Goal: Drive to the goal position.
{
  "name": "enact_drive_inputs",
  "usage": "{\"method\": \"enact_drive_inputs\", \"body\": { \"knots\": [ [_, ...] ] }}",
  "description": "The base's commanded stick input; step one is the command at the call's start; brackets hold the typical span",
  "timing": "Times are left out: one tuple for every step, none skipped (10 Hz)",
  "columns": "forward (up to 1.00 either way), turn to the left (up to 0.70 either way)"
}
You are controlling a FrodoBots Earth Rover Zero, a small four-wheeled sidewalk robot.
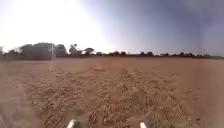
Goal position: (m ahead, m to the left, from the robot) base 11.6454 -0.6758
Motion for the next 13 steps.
{"method": "enact_drive_inputs", "body": {
  "knots": [
    [1.00,0.00],
    [1.00,0.00],
    [1.00,0.00],
    [1.00,0.00],
    [1.00,0.00],
    [1.00,0.00],
    [1.00,0.00],
    [1.00,0.00],
    [1.00,0.00],
    [1.00,0.00],
    [1.00,0.00],
    [1.00,0.00],
    [1.00,0.00]
  ]
}}
